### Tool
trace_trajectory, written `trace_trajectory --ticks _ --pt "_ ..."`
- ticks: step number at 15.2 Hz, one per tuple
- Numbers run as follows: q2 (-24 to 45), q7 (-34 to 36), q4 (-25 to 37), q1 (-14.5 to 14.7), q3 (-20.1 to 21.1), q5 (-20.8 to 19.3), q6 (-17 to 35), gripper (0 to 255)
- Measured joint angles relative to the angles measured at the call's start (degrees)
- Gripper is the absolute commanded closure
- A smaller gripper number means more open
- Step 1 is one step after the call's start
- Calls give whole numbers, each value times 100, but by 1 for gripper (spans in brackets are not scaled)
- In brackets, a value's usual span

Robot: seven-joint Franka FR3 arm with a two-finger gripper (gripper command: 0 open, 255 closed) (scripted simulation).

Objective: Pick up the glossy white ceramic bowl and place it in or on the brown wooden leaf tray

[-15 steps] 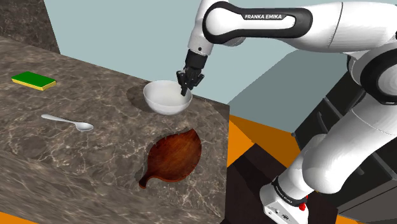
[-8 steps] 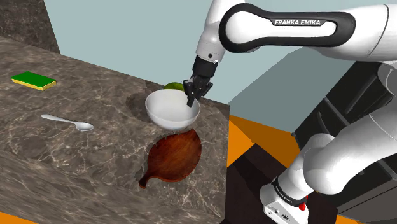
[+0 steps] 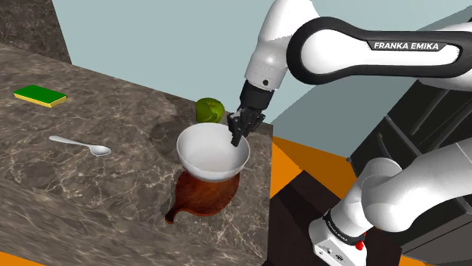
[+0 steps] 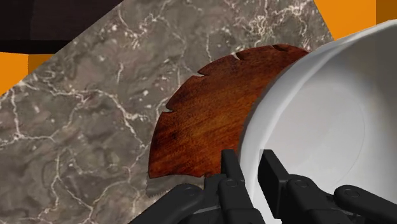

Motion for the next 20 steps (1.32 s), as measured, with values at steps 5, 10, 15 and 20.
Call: trace_trajectory --ticks 5,10,15,20 --pt "63 -48 -318 21 55 48 378 255" --pt "142 -122 -623 37 96 96 756 255" --pt "264 -185 -918 60 152 153 1170 255" --pt "294 -201 -966 62 159 161 1248 255"
